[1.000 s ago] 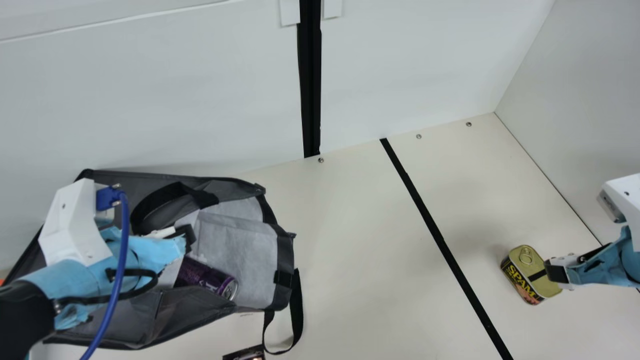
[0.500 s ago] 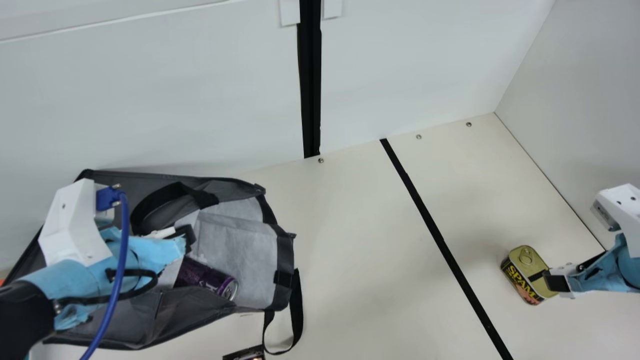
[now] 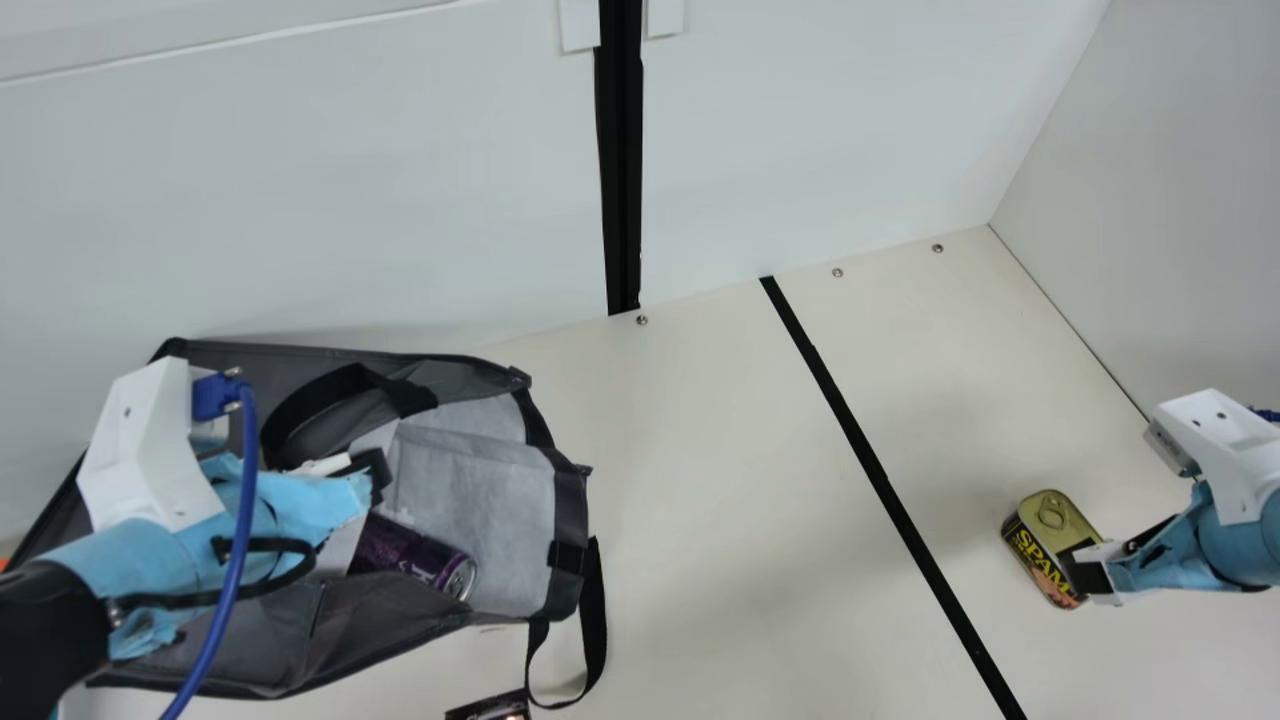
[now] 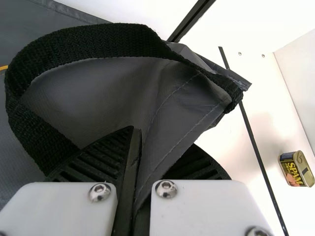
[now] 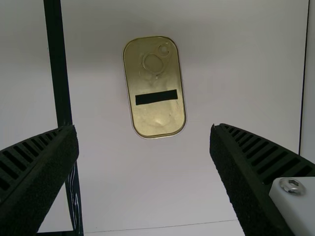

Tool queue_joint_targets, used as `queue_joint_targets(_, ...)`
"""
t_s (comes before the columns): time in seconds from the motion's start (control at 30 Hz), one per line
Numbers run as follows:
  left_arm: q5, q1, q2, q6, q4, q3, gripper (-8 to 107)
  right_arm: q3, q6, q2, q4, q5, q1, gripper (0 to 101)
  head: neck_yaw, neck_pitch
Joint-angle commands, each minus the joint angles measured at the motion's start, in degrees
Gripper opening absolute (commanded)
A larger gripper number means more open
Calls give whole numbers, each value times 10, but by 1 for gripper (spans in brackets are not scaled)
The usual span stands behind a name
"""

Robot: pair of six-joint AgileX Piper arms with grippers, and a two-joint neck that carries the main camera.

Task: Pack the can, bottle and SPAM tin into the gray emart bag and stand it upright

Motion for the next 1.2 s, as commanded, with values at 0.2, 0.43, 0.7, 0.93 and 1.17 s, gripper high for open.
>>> queue_joint_targets(0.2,0,0,0,0,0,0,-8,24,-1,21,-11,-39,17,95,-1,-14)
queue_joint_targets(0.43,0,0,0,0,0,0,-8,37,3,49,-15,-70,31,95,-1,-14)
queue_joint_targets(0.7,0,0,0,0,0,0,-8,43,10,84,-18,-101,45,95,-1,-14)
queue_joint_targets(0.93,0,0,0,0,0,0,-8,46,15,115,-18,-126,55,95,-1,-14)
queue_joint_targets(1.17,0,0,0,0,0,0,-8,47,19,141,-19,-147,60,95,-1,-14)
